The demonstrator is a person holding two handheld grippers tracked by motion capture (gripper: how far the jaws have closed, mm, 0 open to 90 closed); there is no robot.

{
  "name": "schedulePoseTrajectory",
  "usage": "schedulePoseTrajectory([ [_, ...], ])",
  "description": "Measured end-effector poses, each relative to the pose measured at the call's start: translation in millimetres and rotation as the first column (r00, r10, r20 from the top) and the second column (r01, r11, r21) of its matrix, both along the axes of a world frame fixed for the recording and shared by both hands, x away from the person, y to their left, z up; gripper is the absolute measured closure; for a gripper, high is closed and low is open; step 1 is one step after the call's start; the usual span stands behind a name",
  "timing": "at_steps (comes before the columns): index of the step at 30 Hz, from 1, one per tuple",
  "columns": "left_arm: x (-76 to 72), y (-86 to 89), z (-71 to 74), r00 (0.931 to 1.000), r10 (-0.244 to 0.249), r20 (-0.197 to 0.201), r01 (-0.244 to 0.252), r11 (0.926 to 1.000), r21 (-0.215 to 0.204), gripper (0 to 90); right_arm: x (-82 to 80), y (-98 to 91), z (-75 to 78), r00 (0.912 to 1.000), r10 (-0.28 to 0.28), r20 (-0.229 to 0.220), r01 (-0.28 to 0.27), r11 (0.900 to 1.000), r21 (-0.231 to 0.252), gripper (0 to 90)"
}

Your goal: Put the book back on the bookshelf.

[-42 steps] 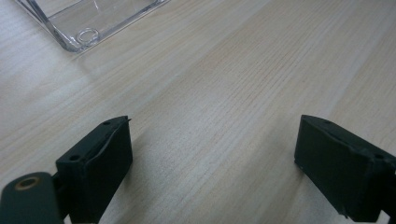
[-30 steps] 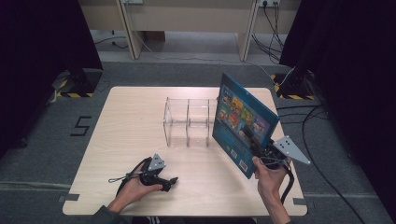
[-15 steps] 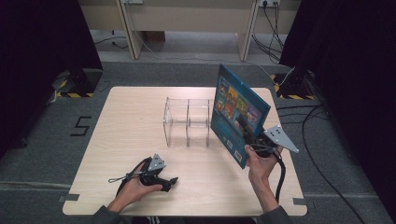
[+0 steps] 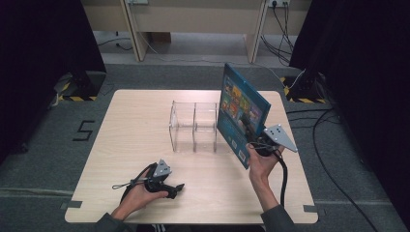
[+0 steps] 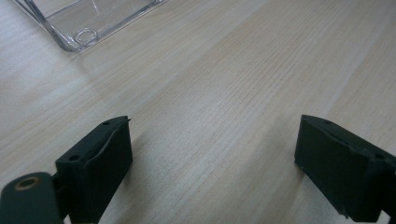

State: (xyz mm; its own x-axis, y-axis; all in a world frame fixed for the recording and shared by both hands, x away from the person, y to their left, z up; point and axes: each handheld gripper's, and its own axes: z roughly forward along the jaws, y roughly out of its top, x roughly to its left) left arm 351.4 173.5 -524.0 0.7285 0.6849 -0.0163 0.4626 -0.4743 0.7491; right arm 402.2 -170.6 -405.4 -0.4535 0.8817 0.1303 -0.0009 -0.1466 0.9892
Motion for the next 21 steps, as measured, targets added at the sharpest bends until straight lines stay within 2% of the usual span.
schedulePoseTrajectory([
  [13, -0.4, -0.2, -0.1, 1.0, -0.005, 0.0, 0.005, 1.0, -0.001, 10.2, 15.7, 6.9, -6.7, 0.9998, -0.017, -0.011, 0.017, 0.9999, 0.003, 82.2],
  [21, -0.3, -0.3, -0.3, 1.0, -0.006, 0.001, 0.006, 1.0, -0.003, 10.1, 19.5, 10.8, -10.6, 0.9997, -0.021, -0.015, 0.021, 0.9998, -0.003, 82.1],
])
